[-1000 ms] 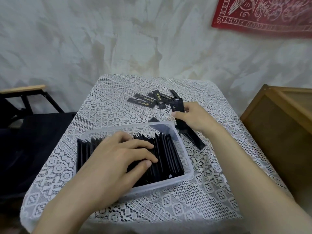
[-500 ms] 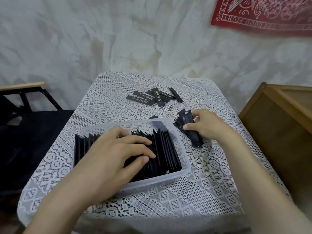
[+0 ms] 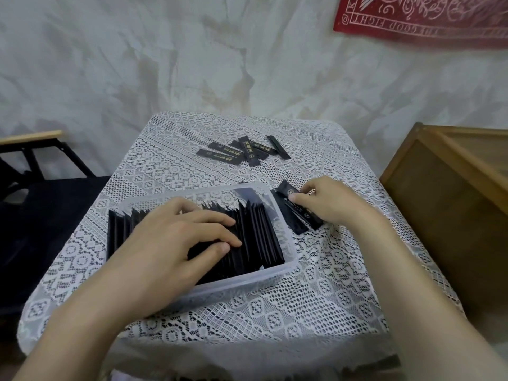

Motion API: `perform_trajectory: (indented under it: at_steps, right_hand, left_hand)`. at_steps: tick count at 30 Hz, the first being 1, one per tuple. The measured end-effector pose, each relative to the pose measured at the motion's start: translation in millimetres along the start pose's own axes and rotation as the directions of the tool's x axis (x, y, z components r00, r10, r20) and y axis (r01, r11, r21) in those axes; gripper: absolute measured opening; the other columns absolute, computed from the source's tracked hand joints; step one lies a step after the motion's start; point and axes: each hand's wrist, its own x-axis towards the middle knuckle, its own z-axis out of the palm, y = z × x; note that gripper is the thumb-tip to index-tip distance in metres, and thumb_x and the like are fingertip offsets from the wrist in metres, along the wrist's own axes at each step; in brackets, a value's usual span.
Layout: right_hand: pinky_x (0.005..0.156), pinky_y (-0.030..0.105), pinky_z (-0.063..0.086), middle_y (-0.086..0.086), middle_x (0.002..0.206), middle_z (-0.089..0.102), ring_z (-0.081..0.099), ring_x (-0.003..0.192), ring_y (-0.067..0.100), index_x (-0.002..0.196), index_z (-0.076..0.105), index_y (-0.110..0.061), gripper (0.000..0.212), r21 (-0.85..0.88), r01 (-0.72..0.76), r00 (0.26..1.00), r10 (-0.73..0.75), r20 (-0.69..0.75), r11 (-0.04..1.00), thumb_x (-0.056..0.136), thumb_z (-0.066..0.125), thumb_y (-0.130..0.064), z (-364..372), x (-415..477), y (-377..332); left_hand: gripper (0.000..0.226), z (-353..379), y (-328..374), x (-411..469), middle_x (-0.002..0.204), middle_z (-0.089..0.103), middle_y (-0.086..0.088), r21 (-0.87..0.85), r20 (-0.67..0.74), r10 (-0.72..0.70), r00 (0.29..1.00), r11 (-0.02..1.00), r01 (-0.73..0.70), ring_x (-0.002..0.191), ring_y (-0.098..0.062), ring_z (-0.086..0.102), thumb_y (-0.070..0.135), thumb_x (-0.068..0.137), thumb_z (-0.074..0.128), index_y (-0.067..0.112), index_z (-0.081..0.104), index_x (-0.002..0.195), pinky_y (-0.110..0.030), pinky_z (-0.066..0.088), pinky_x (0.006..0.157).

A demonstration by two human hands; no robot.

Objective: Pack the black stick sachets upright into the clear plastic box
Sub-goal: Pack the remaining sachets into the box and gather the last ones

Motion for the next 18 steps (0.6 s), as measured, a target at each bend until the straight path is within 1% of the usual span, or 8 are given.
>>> perform_trajectory:
  at_steps: [3,6,8,10,12,14,16,18]
  right_hand:
    - [0.083,0.035,0.045,0.003,0.111,0.067,0.059,0.101,0.025,0.116,0.063,-0.019,0.048,-0.011,-0.014,1.000,0.014,0.011,1.000,0.088,0.070,-0.057,2.7,-0.1,-1.4]
    - [0.079,0.034,0.040,0.002,0.108,0.062,0.055,0.098,0.024,0.119,0.059,-0.019,0.041,-0.007,-0.034,0.999,0.034,0.011,0.999,0.091,0.071,-0.047,6.8,2.7,-1.7]
    - [0.079,0.035,0.045,0.002,0.103,0.063,0.059,0.096,0.024,0.112,0.059,-0.019,0.036,0.040,-0.045,0.999,0.044,0.025,0.998,0.090,0.074,-0.042,7.5,5.2,-0.4]
    - [0.082,0.036,0.050,0.000,0.097,0.065,0.062,0.094,0.024,0.106,0.061,-0.019,0.034,0.093,-0.048,0.998,0.045,0.037,0.995,0.087,0.077,-0.043,7.4,6.6,0.7]
    - [0.083,0.035,0.048,-0.002,0.094,0.064,0.061,0.094,0.023,0.104,0.063,-0.017,0.035,0.116,-0.028,0.999,0.026,0.021,0.993,0.090,0.072,-0.048,7.5,5.9,1.1]
    - [0.077,0.034,0.044,0.001,0.089,0.063,0.059,0.090,0.024,0.098,0.064,-0.013,0.038,0.106,-0.012,1.000,0.013,-0.011,0.994,0.097,0.062,-0.051,7.9,4.1,0.7]
    - [0.076,0.033,0.041,0.002,0.092,0.062,0.057,0.091,0.024,0.099,0.067,-0.014,0.035,0.071,-0.020,0.999,0.023,-0.042,0.997,0.099,0.060,-0.048,8.1,3.0,-0.6]
    - [0.081,0.031,0.041,0.002,0.099,0.063,0.057,0.095,0.024,0.106,0.071,-0.017,0.027,0.050,-0.040,0.998,0.043,-0.048,0.998,0.096,0.067,-0.043,6.8,3.0,-2.1]
  left_hand:
    - [0.036,-0.1,0.3,-0.3,0.129,0.042,0.052,0.000,-0.004,0.005,1.000,1.000,-0.005,0.116,0.007,0.035,0.069,0.090,0.030,0.066,0.060,0.109,-0.024,0.035,0.089]
    - [0.036,-0.2,0.0,0.3,0.129,0.042,0.052,0.003,-0.003,0.007,1.000,1.000,-0.007,0.116,0.007,0.035,0.069,0.090,0.030,0.066,0.060,0.109,-0.023,0.035,0.089]
    - [0.036,-0.1,-0.4,0.5,0.129,0.042,0.052,0.003,-0.003,0.006,1.000,1.000,-0.006,0.116,0.007,0.036,0.070,0.090,0.030,0.066,0.060,0.109,-0.023,0.035,0.088]
    - [0.035,0.2,-0.8,0.2,0.129,0.042,0.052,0.000,-0.003,0.006,1.000,1.000,-0.006,0.116,0.006,0.036,0.070,0.090,0.030,0.066,0.060,0.109,-0.023,0.036,0.088]
    - [0.036,0.2,-1.0,-0.1,0.129,0.042,0.052,-0.003,0.000,0.006,1.000,1.000,-0.006,0.115,0.006,0.036,0.070,0.090,0.030,0.067,0.059,0.109,-0.025,0.037,0.088]
    - [0.036,0.4,-1.1,0.1,0.130,0.042,0.052,-0.003,0.003,0.007,1.000,1.000,-0.007,0.115,0.005,0.036,0.071,0.090,0.029,0.067,0.059,0.110,-0.027,0.038,0.089]
    - [0.036,0.7,-1.2,0.3,0.130,0.042,0.052,-0.006,0.005,0.004,1.000,1.000,-0.004,0.116,0.005,0.036,0.071,0.090,0.029,0.067,0.059,0.110,-0.028,0.038,0.089]
    - [0.036,0.5,-1.5,0.3,0.130,0.042,0.052,-0.010,0.005,0.005,1.000,1.000,-0.005,0.116,0.005,0.036,0.071,0.089,0.030,0.066,0.059,0.110,-0.028,0.038,0.089]
